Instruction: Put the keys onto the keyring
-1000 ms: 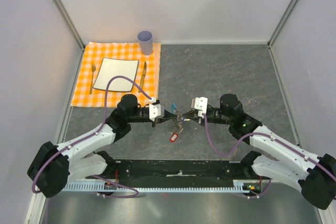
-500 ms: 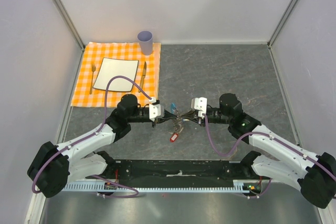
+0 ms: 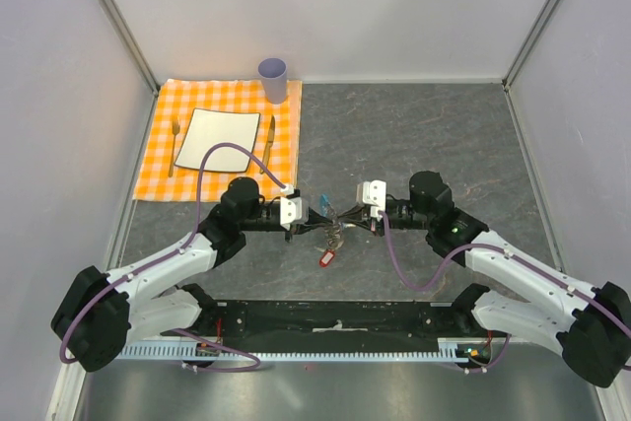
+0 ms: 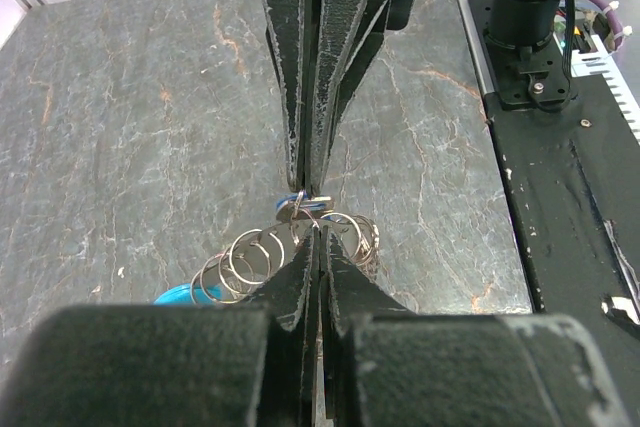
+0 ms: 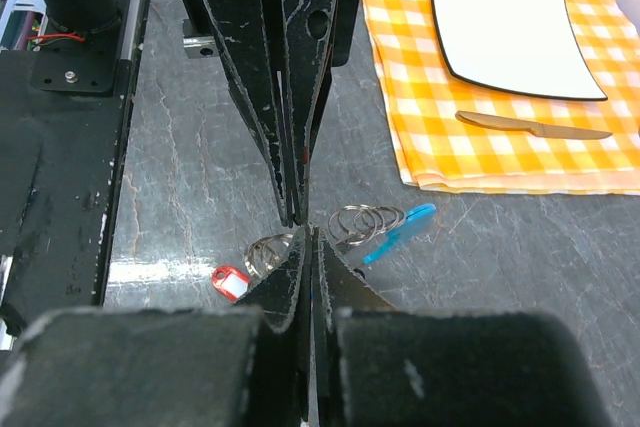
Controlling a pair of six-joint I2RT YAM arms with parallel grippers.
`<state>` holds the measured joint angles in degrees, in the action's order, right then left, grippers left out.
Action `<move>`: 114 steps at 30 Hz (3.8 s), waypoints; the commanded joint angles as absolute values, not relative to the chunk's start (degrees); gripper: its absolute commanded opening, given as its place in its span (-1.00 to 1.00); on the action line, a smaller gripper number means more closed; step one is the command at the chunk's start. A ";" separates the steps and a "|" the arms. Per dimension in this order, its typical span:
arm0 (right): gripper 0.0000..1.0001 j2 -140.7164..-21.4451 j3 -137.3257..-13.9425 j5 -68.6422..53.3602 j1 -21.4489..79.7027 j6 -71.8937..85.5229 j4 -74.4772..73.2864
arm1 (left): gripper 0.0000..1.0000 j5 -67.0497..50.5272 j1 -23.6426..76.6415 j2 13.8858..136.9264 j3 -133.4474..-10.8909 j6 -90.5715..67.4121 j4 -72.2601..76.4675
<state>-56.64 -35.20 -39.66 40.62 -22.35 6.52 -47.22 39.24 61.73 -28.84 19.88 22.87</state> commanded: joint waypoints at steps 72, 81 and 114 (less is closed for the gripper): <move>-1.00 -59.33 -44.83 -41.75 40.87 -31.46 -6.68 | -0.96 -49.22 38.85 60.03 -29.97 23.03 22.68; -1.00 -59.50 -44.47 -42.36 40.87 -31.03 -5.71 | -0.96 -49.40 38.93 59.94 -29.97 22.76 22.68; -1.00 -61.52 -43.86 -43.51 41.66 -31.90 -5.36 | -0.96 -50.62 38.85 58.80 -30.23 22.24 24.08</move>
<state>-61.34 -42.46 -43.51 41.12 -30.28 -5.76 -48.71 38.98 60.82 -28.86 20.56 21.56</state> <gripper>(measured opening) 0.007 0.019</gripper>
